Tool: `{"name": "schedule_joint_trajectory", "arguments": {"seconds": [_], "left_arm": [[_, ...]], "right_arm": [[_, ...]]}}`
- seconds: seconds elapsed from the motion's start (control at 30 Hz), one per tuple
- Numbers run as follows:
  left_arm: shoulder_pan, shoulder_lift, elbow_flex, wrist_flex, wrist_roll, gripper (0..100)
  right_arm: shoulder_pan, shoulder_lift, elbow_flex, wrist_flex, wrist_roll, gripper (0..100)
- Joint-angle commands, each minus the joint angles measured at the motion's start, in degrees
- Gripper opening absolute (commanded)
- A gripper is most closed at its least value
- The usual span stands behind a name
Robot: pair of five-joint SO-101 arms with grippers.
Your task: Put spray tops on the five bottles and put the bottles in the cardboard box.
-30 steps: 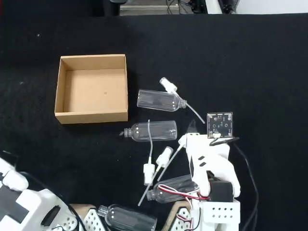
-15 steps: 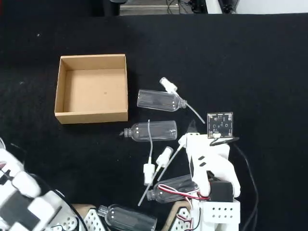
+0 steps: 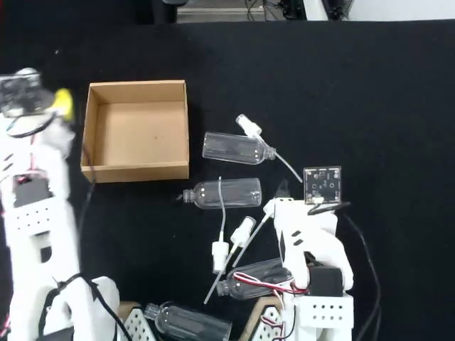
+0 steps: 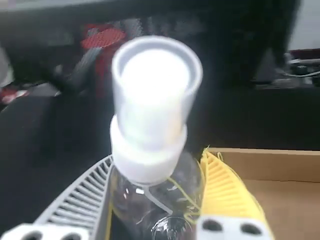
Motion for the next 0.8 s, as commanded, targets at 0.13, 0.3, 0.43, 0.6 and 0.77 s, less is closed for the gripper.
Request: {"name": "schedule_joint_trajectory", "arguments": {"seconds": [0.13, 0.3, 0.43, 0.6, 0.77], "left_arm": [[9.89, 16.18, -8.22, -12.04, 0.09, 3], [11.03, 25.23, -8.13, -25.58, 0.09, 3], [11.03, 29.1, -8.13, -27.43, 0.35, 3], [12.26, 32.79, -9.71, -27.52, 0.44, 3], [12.0, 40.18, -15.6, -27.52, 0.44, 3]], "right_arm": [[-0.44, -5.49, -0.31, -1.58, -0.09, 13.8], [-0.35, -5.49, -0.31, -1.58, -0.09, 13.8], [-0.35, -5.49, -0.31, -1.58, -0.09, 13.8], [-0.35, -5.49, -0.31, -1.58, -0.09, 13.8], [-0.35, -5.49, -0.31, -1.58, 0.09, 13.8]]}}
